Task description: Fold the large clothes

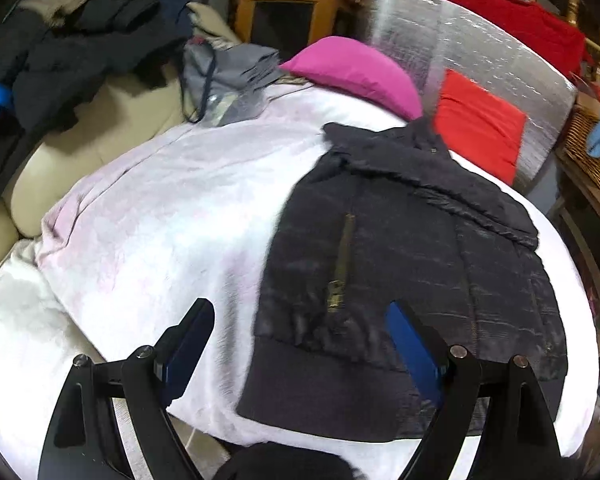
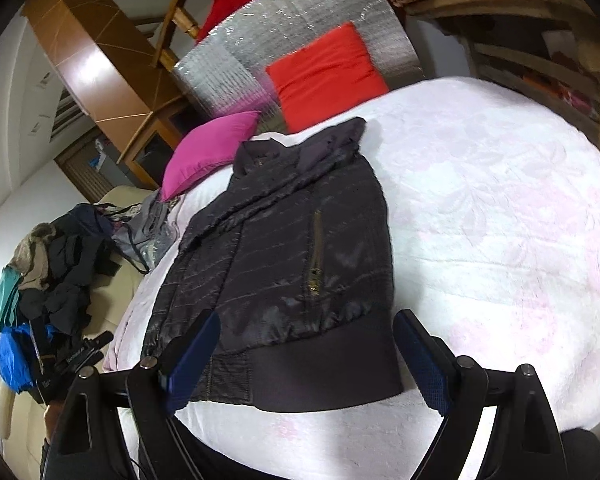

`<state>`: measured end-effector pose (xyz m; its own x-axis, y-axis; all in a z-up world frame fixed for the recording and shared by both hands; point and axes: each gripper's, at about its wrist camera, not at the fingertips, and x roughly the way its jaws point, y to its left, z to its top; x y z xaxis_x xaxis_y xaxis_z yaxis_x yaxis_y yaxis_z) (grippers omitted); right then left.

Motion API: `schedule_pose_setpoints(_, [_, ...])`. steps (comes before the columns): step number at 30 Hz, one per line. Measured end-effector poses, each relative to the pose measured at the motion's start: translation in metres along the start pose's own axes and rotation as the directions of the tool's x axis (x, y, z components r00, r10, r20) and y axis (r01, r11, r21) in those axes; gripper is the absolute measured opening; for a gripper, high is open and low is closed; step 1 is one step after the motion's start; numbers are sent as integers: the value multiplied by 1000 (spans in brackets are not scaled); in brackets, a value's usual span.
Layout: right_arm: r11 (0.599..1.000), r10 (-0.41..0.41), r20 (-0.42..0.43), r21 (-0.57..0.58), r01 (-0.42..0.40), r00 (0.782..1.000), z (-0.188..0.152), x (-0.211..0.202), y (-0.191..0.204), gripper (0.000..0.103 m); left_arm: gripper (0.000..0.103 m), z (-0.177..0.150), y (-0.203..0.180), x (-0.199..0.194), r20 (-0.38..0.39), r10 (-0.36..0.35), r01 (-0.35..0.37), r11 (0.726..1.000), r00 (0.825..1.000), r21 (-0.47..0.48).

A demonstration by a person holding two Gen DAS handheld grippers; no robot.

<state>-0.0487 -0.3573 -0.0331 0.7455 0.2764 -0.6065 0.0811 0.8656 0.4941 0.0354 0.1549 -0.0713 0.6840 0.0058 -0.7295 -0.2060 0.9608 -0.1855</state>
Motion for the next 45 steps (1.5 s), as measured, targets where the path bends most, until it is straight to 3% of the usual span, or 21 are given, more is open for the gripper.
schedule_pose_setpoints(12, [999,-18,-51,47,21,999,-6,20,-18,90,88,-11,41,25,-72,19,-25,996,997,-84])
schedule_pose_setpoints(22, [998,-36,-73,53,40,997,-9,29,-20,90,88,-23,41,46,-132,-7,-3,997,991,-73])
schedule_pose_setpoints(45, [993,-33,-142,104,48,989,-7,62,-40,90,88,-30,36,54,-153,-29,23,999,988,-39])
